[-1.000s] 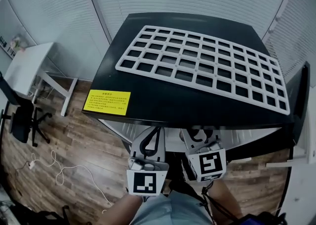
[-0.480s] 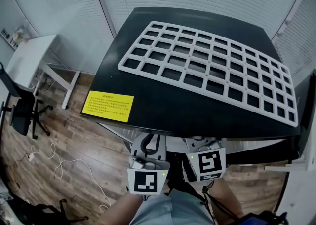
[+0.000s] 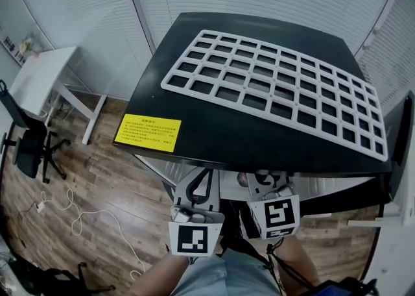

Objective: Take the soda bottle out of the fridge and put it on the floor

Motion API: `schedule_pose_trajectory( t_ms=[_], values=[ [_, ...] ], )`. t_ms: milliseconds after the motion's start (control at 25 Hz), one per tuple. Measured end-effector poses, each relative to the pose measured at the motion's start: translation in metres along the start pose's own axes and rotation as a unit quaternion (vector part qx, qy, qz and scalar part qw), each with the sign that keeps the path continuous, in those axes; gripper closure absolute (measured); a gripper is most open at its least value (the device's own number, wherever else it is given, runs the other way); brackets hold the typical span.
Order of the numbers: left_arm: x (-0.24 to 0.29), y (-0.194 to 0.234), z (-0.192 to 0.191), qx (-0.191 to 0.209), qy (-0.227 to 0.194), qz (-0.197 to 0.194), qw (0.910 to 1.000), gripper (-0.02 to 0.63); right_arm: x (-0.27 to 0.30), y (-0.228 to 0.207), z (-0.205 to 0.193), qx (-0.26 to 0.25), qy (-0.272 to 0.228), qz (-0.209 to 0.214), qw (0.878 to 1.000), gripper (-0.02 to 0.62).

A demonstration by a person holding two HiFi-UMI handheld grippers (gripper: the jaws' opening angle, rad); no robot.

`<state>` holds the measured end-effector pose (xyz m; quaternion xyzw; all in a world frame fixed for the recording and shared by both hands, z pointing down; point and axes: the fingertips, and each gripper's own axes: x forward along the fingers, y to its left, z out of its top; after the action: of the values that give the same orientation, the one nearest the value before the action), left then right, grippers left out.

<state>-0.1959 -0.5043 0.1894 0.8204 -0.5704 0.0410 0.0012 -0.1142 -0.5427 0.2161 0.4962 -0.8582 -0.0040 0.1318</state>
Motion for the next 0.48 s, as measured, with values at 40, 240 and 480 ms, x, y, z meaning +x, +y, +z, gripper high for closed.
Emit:
schedule_pose_trajectory(
  t_ms=[40, 240, 480],
  values=[
    [-0.001, -0.001, 0.001, -0.001, -0.001, 0.0, 1.0, 0.589, -0.003, -0.001, 0.002, 0.001, -0.003, -0.001, 1.0, 0.483],
    [-0.01, -0.005, 0.009, 0.006, -0.012, -0.007, 0.9999, 0.589, -0.015, 0.003, 0.017, -0.007, -0.017, -0.008, 1.0, 0.488],
    [-0.025, -0.012, 0.025, 0.004, -0.035, -0.027, 0.999, 0.589, -0.039, 0.009, 0.032, -0.008, -0.023, -0.03, 0.999, 0.489]
  ],
)
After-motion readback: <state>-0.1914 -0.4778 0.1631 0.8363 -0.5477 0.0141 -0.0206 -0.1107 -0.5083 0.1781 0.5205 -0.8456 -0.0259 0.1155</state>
